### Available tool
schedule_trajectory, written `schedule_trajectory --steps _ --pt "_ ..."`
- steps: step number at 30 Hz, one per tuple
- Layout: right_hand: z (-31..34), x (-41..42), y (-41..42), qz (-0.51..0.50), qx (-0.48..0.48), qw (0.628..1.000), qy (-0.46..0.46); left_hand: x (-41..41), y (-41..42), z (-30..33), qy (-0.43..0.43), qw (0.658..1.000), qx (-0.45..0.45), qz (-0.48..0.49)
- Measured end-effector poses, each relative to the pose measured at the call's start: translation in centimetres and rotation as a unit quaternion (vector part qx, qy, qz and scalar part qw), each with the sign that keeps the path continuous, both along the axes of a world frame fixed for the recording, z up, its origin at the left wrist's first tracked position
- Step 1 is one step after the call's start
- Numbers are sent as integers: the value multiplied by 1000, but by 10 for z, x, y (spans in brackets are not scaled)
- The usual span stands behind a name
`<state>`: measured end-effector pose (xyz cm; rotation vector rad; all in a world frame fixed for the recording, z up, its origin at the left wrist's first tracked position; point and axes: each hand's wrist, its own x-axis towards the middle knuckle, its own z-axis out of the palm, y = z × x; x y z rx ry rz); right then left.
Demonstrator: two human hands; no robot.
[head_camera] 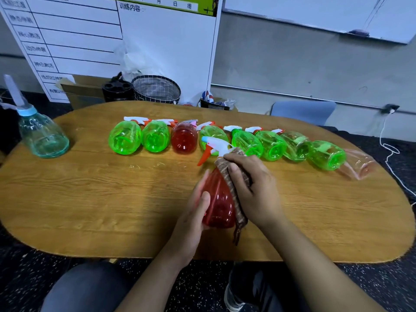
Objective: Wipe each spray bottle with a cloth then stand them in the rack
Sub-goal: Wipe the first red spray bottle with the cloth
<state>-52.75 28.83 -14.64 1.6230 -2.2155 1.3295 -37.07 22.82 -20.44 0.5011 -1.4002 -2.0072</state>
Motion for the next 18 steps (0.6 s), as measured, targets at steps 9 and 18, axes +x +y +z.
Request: schedule_trajectory --steps 9,18 --pt "-32 22 29 78 -17 992 95 0 -3 -7 -9 1000 -17 23" --pt "-27 16 44 122 -40 984 126 -4 0 -6 -36 997 -56 38"
